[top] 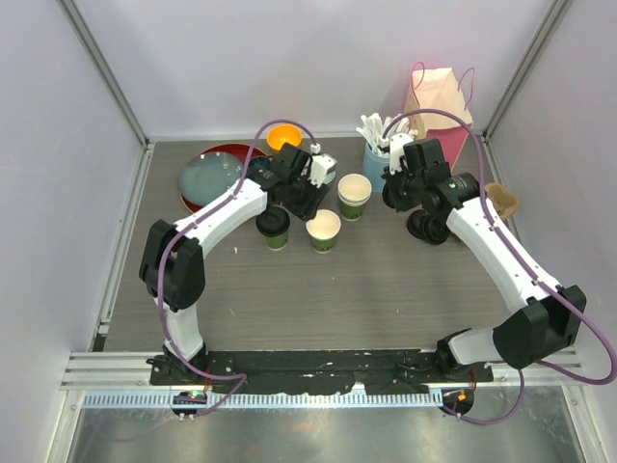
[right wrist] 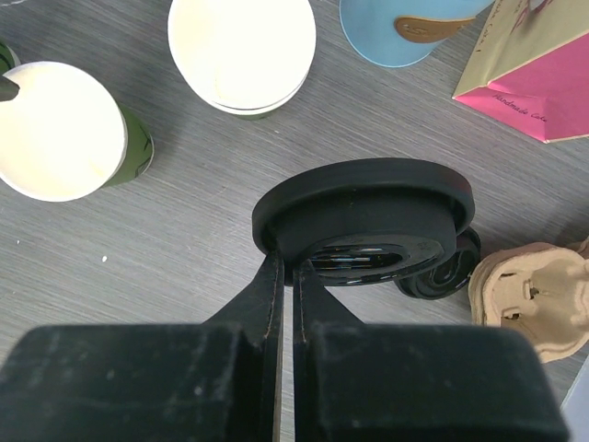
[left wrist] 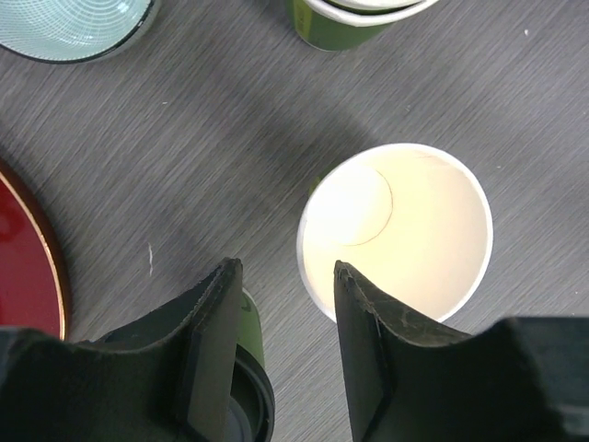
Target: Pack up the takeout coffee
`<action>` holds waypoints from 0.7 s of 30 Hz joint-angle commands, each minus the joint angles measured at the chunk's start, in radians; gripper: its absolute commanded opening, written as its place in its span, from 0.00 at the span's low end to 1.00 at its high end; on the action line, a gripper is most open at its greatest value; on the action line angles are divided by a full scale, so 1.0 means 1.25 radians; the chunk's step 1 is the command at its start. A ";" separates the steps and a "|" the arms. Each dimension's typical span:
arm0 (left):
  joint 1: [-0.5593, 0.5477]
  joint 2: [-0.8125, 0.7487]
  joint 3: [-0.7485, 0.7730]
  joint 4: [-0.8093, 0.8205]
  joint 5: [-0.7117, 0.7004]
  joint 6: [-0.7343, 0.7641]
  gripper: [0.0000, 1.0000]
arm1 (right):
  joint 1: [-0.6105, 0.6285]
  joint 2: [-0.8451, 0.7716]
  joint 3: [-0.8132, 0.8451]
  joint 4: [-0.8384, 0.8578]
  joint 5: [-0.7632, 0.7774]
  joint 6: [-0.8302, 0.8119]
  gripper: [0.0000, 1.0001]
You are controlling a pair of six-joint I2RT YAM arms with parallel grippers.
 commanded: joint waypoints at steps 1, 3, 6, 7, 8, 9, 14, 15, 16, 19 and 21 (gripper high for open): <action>-0.004 0.018 0.031 0.012 0.047 -0.009 0.47 | 0.000 -0.023 0.014 -0.021 -0.015 -0.028 0.01; -0.010 0.025 0.027 0.002 0.047 -0.005 0.45 | 0.001 -0.023 0.016 -0.032 -0.015 -0.035 0.01; -0.014 0.038 0.015 0.000 0.041 0.004 0.38 | 0.001 -0.029 0.020 -0.045 -0.013 -0.038 0.01; -0.014 0.038 0.015 0.000 0.044 0.003 0.36 | 0.000 -0.032 0.019 -0.046 -0.015 -0.038 0.01; -0.015 0.036 0.014 -0.002 0.044 0.004 0.33 | 0.000 -0.032 0.017 -0.047 -0.015 -0.037 0.01; -0.017 0.036 0.009 -0.002 0.042 0.003 0.27 | 0.001 -0.032 0.017 -0.047 -0.014 -0.037 0.01; -0.028 -0.008 -0.028 -0.015 0.038 0.002 0.00 | 0.001 -0.022 0.022 -0.061 -0.015 -0.032 0.01; -0.031 -0.021 -0.048 -0.020 0.039 0.003 0.00 | 0.006 -0.021 0.023 -0.063 -0.015 -0.030 0.01; -0.034 -0.029 -0.059 -0.021 0.036 0.003 0.00 | 0.011 -0.020 0.025 -0.067 -0.015 -0.032 0.01; -0.046 -0.062 -0.102 -0.035 0.038 0.006 0.00 | 0.028 -0.012 0.033 -0.079 -0.015 -0.035 0.01; -0.050 -0.088 -0.130 -0.035 0.036 0.011 0.00 | 0.040 -0.005 0.045 -0.095 -0.012 -0.038 0.01</action>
